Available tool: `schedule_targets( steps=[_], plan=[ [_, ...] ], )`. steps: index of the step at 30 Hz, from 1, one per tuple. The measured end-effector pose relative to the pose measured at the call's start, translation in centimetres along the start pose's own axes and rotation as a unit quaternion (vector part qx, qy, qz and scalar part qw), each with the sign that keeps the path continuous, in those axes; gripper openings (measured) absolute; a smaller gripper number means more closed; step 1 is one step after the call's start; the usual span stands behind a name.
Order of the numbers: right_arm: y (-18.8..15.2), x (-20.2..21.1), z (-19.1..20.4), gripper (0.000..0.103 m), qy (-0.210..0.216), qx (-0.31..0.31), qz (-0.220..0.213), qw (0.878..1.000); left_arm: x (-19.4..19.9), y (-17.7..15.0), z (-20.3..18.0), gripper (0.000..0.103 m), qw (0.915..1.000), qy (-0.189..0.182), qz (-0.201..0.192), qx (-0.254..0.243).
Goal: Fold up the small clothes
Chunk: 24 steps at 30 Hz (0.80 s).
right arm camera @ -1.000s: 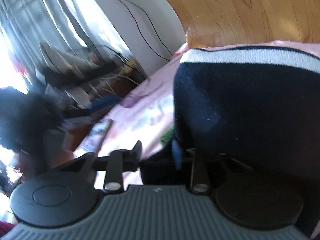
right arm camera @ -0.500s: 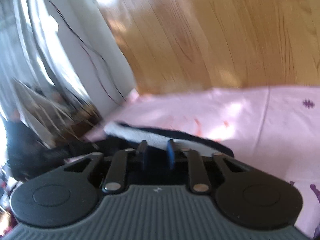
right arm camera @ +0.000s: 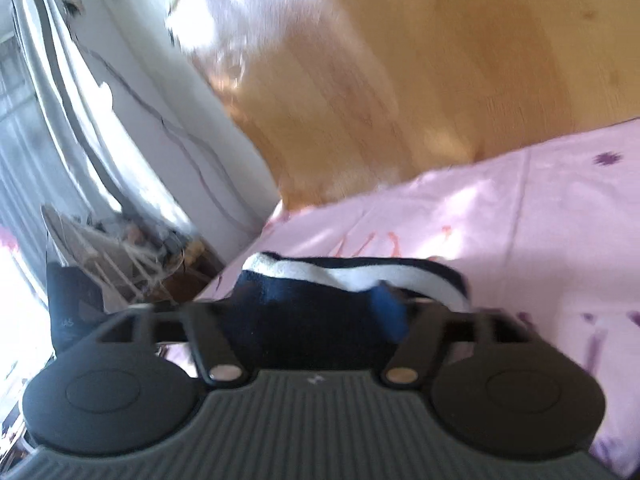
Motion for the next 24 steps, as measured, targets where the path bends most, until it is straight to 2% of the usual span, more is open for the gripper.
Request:
schedule_targets(
  steps=[2, 6, 8, 10, 15, 18, 19, 20, 23, 24],
  plan=[
    [-0.9, 1.8, -0.5, 0.083, -0.008, -0.003, -0.011, 1.0, 0.3, -0.2, -0.1, 0.103, 1.0, -0.005, 0.003, -0.005],
    [-2.8, 2.6, -2.2, 0.084, -0.014, -0.048, 0.022, 0.998, -0.6, -1.3, -0.3, 0.103, 0.9994, -0.012, 0.031, -0.001],
    [-3.4, 2.8, -2.5, 0.084, -0.009, -0.063, 0.034, 0.997, -1.6, -1.8, -0.3, 0.103, 0.9985, -0.018, 0.051, 0.014],
    [-3.7, 2.2, -2.6, 0.084, -0.008, -0.073, 0.047, 0.996, -2.3, -2.3, -0.5, 0.103, 0.9964, -0.039, 0.065, 0.037],
    [-4.5, 0.0, -2.1, 0.081, 0.001, -0.069, 0.077, 0.995, -2.7, -2.9, -1.1, 0.103, 0.9973, -0.036, 0.055, 0.033],
    [-4.2, -1.2, -1.6, 0.068, 0.002, -0.058, 0.086, 0.995, -2.6, -3.1, -1.2, 0.1, 0.9973, -0.041, 0.051, 0.035],
    [-4.0, -1.3, -1.6, 0.064, 0.002, -0.053, 0.084, 0.995, -2.6, -3.1, -1.5, 0.093, 0.9966, -0.048, 0.053, 0.039],
    [-3.7, -1.2, -1.3, 0.058, 0.004, -0.04, 0.08, 0.996, -2.7, -3.1, -1.8, 0.092, 0.9959, -0.055, 0.056, 0.044],
    [-2.7, -0.3, -0.9, 0.052, 0.003, 0.002, 0.042, 0.999, -3.2, -3.0, -2.9, 0.094, 0.995, -0.063, 0.063, 0.045],
    [-2.2, -0.2, -0.8, 0.052, -0.003, 0.018, 0.027, 0.999, -3.6, -3.1, -3.2, 0.098, 0.9948, -0.064, 0.065, 0.043]
  ],
)
Point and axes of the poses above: each gripper's, at about its wrist camera, not at the fingertips, and x roughly against the way its jaws point, z to its left, y to its top, the point moved 5 cm from there along -x, roughly the way its jaws point, and after that the axes turned 3 degrees about -x, right-handed, at the moved point
